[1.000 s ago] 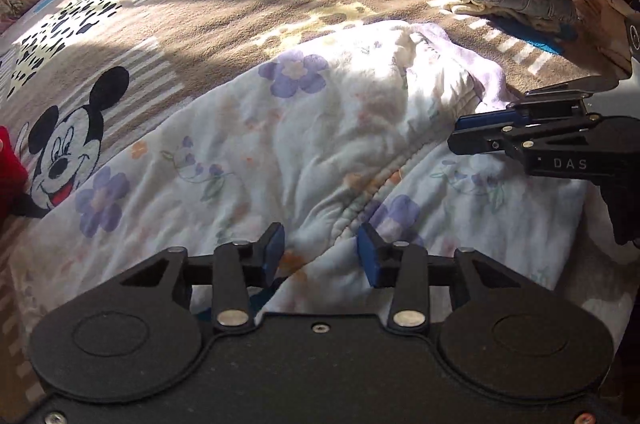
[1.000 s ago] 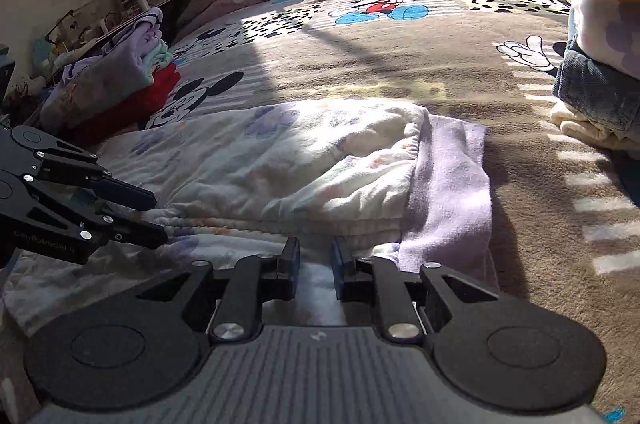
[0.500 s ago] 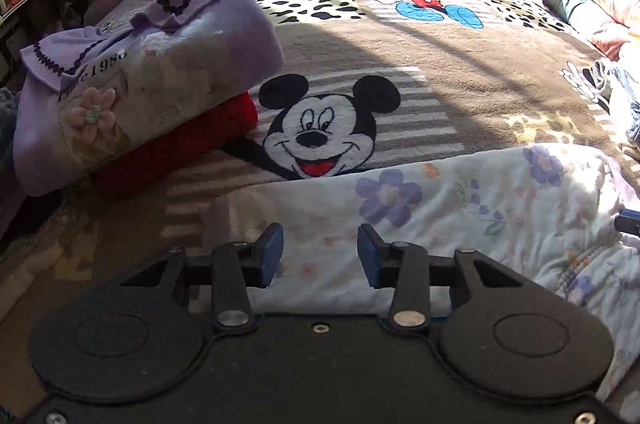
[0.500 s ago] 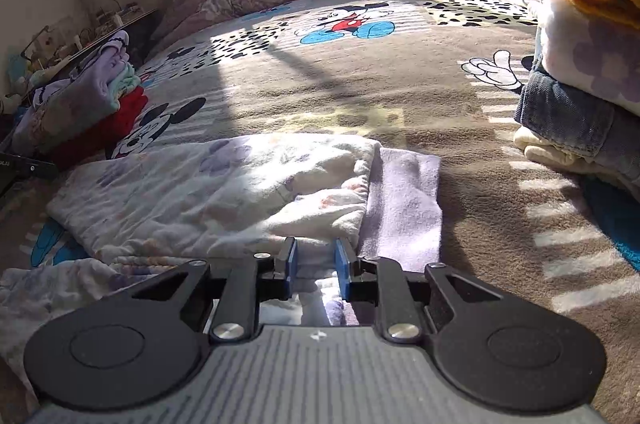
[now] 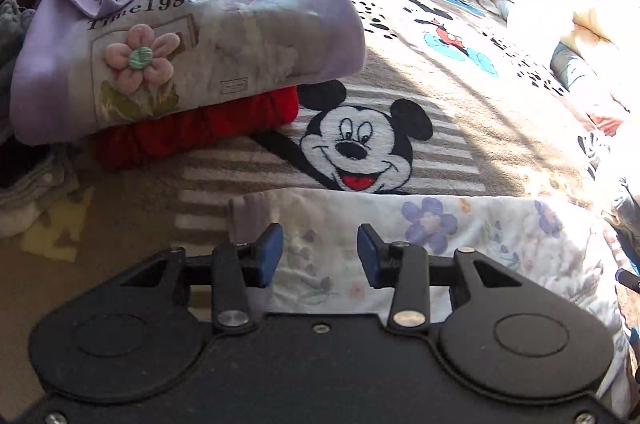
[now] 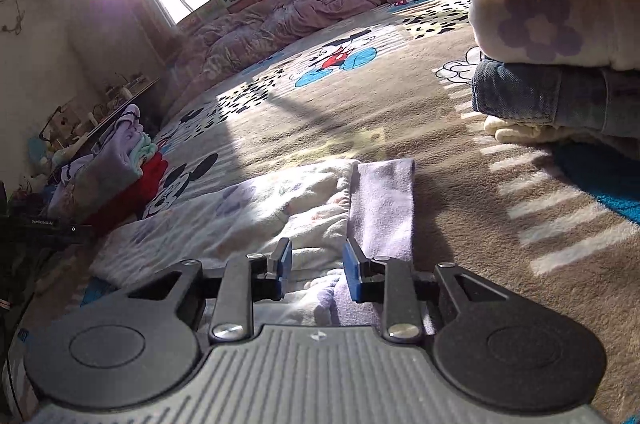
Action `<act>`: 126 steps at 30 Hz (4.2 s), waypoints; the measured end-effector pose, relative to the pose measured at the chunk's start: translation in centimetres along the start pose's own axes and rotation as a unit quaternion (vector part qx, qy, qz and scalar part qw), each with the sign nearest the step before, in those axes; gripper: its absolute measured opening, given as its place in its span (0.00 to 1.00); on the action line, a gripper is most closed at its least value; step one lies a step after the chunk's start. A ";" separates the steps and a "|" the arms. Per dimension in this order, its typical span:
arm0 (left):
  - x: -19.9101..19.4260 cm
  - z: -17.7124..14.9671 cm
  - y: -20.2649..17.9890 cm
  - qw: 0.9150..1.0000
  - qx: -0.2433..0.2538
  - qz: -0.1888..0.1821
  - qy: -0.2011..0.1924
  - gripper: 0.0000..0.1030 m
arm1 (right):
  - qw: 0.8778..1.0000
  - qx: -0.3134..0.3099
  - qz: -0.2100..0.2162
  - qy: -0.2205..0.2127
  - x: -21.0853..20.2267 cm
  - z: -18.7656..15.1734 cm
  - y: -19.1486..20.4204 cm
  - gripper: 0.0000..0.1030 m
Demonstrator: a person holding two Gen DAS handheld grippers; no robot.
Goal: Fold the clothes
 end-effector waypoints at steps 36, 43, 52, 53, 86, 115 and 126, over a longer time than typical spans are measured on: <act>-4.0 -8.7 -5.6 0.978 0.188 0.082 0.043 0.50 | 0.989 -0.139 0.004 0.042 -3.6 -1.0 1.2 0.45; -2.6 -3.4 -1.6 0.986 0.135 0.095 0.003 0.50 | 0.996 -0.090 -0.010 0.021 1.8 4.2 -2.5 0.45; 0.3 0.3 2.3 0.993 0.078 0.085 -0.010 0.50 | 0.994 -0.097 -0.024 0.033 6.2 4.7 -5.4 0.45; 0.7 0.4 2.6 0.994 0.073 0.082 -0.008 0.49 | 0.995 -0.091 -0.020 0.034 6.4 4.7 -5.7 0.45; 1.9 2.1 3.8 0.997 0.077 -0.017 -0.025 0.10 | 0.996 -0.064 0.056 -0.022 4.7 6.1 -5.6 0.08; -15.1 -17.2 -2.6 0.917 0.386 0.098 -0.002 0.05 | 0.996 -0.026 0.016 -0.086 -9.3 -1.2 -3.2 0.04; -12.5 -22.7 -2.1 0.767 0.601 0.226 0.008 0.04 | 0.997 -0.024 -0.037 -0.056 -10.1 -4.7 -4.0 0.04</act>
Point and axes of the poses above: each gripper's, at about its wrist camera, not at the fingertips, and x roughly the way its jaws point, y to its left, z to its top, the point moved 9 cm from there along x, roughly the way its jaws point, and after that the axes turned 7 degrees about -x, right-handed, at the moved point
